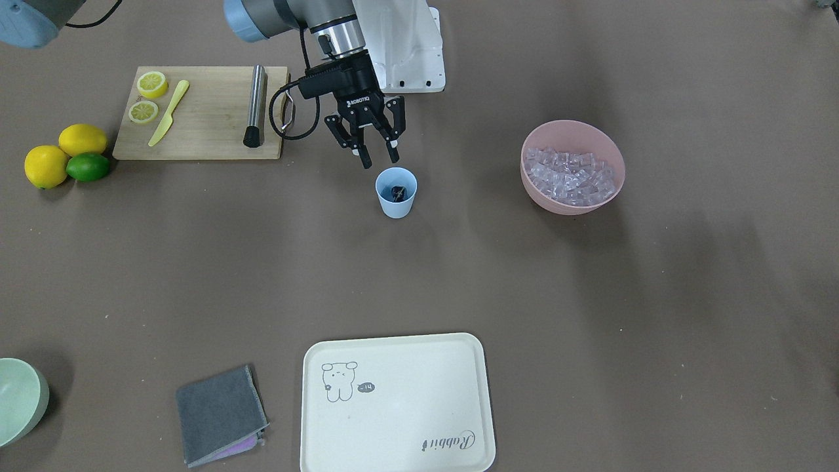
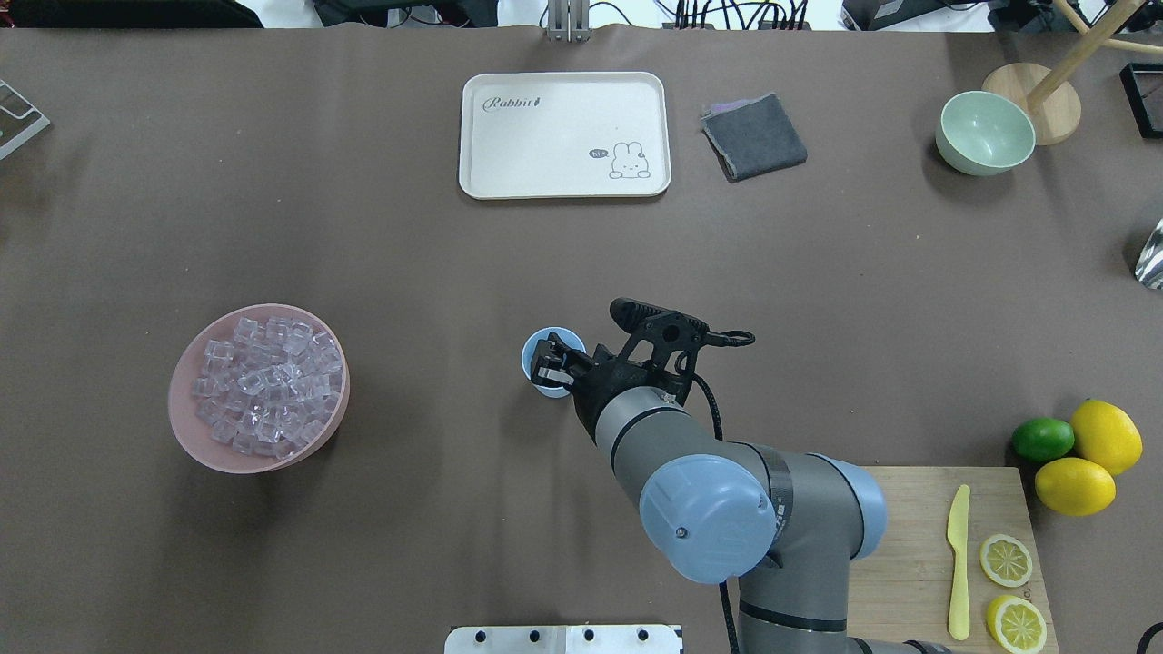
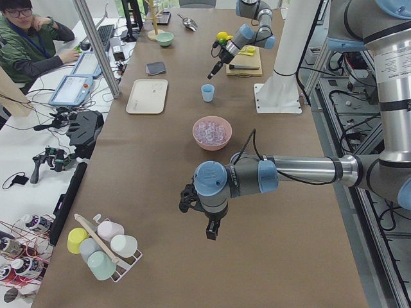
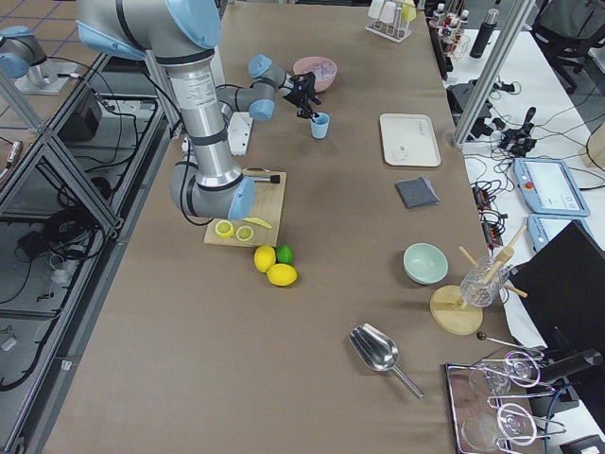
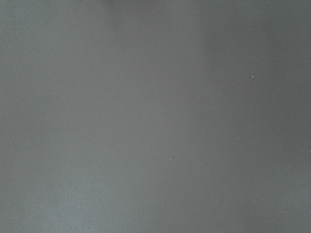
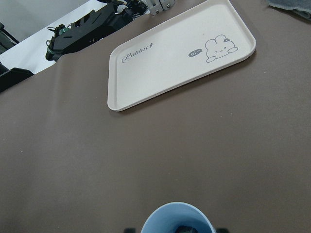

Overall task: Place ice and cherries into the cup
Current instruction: 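Open the right gripper above the cup to drop the cherries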

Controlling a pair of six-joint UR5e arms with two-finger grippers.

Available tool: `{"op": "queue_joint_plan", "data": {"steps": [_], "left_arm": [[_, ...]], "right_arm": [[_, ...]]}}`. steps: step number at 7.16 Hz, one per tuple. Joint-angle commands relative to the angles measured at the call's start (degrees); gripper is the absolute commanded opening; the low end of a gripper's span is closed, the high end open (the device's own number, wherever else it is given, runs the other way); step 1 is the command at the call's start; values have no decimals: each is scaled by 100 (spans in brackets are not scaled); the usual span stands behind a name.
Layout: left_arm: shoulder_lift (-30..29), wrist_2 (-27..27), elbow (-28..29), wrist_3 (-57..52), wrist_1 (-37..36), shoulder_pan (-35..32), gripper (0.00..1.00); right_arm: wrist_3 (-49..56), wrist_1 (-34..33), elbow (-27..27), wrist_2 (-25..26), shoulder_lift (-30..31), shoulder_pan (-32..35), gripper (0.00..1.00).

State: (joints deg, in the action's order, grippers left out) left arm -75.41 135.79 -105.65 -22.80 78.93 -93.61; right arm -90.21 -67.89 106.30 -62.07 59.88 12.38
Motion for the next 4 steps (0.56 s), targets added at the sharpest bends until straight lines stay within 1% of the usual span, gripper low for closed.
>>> {"op": "queue_joint_plan", "data": {"steps": [1, 2, 3, 4], "left_arm": [[0, 0, 0, -5, 0, 18, 99], [0, 0, 0, -5, 0, 18, 99], [0, 0, 0, -14, 0, 18, 99], [-17, -9, -9, -5, 0, 18, 99]], "right_arm": [[265, -127, -4, -41, 15, 10, 100], [467, -676, 153, -390, -3, 106, 100], [582, -1239, 389, -1037, 6, 420, 100], [1044, -1914, 627, -1670, 15, 780, 100]]}}
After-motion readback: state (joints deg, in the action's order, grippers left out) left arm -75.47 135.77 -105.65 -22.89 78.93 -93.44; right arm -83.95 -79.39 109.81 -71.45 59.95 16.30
